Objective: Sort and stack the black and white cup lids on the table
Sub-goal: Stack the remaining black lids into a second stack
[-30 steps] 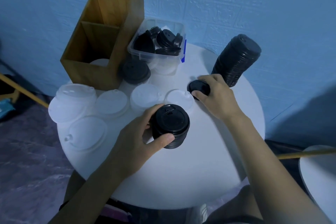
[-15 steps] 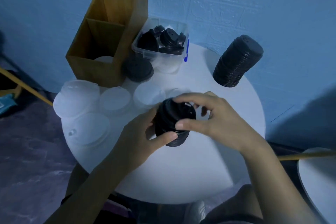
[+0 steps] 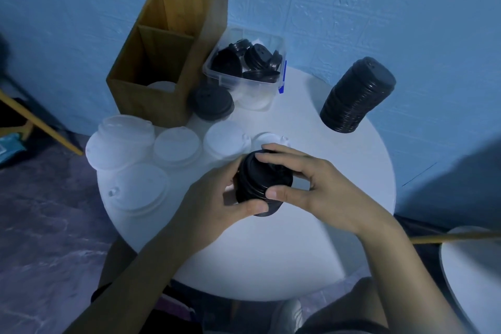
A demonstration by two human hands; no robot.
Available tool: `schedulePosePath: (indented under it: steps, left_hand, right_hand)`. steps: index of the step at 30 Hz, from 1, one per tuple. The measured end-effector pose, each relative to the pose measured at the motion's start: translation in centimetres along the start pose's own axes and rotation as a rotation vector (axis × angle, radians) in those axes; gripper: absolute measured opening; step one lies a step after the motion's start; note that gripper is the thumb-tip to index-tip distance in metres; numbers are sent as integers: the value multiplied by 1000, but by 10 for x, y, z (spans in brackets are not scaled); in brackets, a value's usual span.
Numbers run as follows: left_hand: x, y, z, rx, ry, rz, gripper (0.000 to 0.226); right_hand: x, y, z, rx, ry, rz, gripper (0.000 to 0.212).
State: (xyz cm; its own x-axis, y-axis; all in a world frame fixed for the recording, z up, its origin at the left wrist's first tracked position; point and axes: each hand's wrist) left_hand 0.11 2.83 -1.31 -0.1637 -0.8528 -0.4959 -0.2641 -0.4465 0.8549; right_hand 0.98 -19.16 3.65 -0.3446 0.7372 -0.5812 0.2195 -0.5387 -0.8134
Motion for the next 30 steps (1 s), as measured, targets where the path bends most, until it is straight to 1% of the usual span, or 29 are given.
schedulePosePath:
  steps: [3, 6, 14, 19, 24, 26, 29, 30]
  left_hand:
    - [0, -1, -1, -8, -11, 8, 60]
    - [0, -4, -2, -12, -16, 0, 59]
    - [2, -7, -3, -25, 18, -21, 65]
    - [6, -6, -1, -23, 44, -20, 60]
    - [7, -9, -1, -13, 39, -46, 56]
    - [7, -10, 1, -16, 48, -55, 61]
    - [9, -13, 3, -44, 46, -37, 82]
    - [9, -13, 4, -50, 44, -35, 84]
  right_hand:
    - [-3, -3, -1, 5, -25, 78, 53]
    - [-6, -6, -4, 9, -49, 131, 52]
    - [-4, -1, -6, 4, -66, 52, 51]
    - [8, 2, -1, -23, 32, 86, 47]
    - [24, 6, 5, -38, 154, 32, 47]
    - [28, 8, 7, -34, 193, -16, 46]
    - [30, 14, 10, 21, 214, -184, 56]
    - [31, 15, 11, 30, 220, -230, 59]
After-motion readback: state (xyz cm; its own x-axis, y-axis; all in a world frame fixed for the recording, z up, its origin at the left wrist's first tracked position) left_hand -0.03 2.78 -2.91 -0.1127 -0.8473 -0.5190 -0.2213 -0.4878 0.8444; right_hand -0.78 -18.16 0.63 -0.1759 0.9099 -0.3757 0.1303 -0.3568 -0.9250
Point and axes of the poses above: each hand's wrist, its own z-axis away from the middle knuckle, its own x-axis out of the palm, y = z × x, and after that the axes turned 2 degrees about y, right-handed
